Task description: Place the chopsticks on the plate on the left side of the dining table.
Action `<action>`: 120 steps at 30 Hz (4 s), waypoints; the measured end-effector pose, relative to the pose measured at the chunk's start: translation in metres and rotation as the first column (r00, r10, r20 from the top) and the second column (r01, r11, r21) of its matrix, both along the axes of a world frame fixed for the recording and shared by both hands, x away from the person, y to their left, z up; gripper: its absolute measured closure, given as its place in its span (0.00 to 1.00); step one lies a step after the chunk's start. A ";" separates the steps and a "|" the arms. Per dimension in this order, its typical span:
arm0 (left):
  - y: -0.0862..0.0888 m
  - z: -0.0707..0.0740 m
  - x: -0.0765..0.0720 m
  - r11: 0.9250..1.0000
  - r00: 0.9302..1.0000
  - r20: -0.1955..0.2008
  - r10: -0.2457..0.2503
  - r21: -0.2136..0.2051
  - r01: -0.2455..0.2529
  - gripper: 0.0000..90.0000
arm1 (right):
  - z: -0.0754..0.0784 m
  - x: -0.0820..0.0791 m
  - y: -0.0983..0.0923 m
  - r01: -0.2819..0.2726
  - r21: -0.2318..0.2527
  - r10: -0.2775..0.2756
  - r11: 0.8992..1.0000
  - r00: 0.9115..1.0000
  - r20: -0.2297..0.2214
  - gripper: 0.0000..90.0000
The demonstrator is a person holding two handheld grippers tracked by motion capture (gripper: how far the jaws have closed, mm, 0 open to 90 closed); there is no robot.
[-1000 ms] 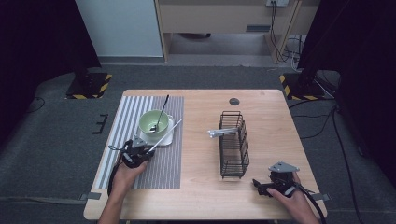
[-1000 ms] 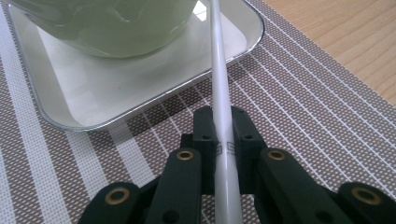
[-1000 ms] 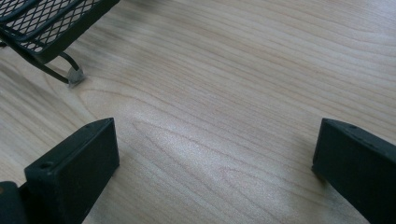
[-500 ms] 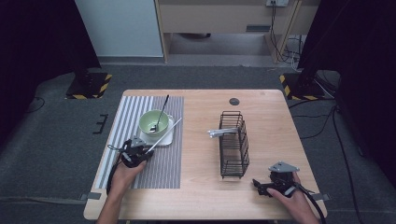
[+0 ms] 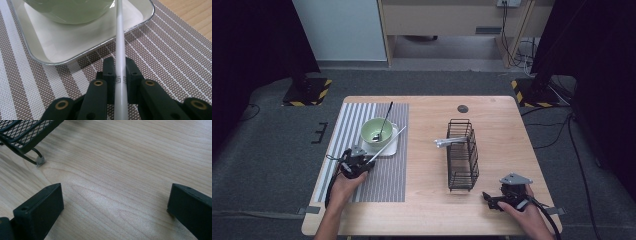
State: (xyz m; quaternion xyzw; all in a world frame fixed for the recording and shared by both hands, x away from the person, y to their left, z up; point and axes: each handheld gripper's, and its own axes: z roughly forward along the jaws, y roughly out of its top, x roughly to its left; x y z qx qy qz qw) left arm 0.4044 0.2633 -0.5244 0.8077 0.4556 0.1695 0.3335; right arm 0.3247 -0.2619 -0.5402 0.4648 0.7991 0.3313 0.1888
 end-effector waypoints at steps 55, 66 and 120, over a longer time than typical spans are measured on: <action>0.001 0.004 0.001 0.999 0.999 0.039 0.027 0.031 -0.028 0.65 | 0.000 0.000 0.000 -0.001 0.000 0.001 1.000 1.000 0.000 0.00; -0.004 0.006 -0.001 0.999 0.999 0.051 0.017 0.043 -0.019 0.58 | 0.000 0.000 0.000 -0.001 -0.001 0.001 1.000 1.000 0.000 0.00; -0.108 0.096 0.003 0.992 0.983 0.130 -0.126 -0.011 0.128 0.07 | 0.000 0.000 0.000 0.000 -0.001 0.000 1.000 1.000 0.000 0.00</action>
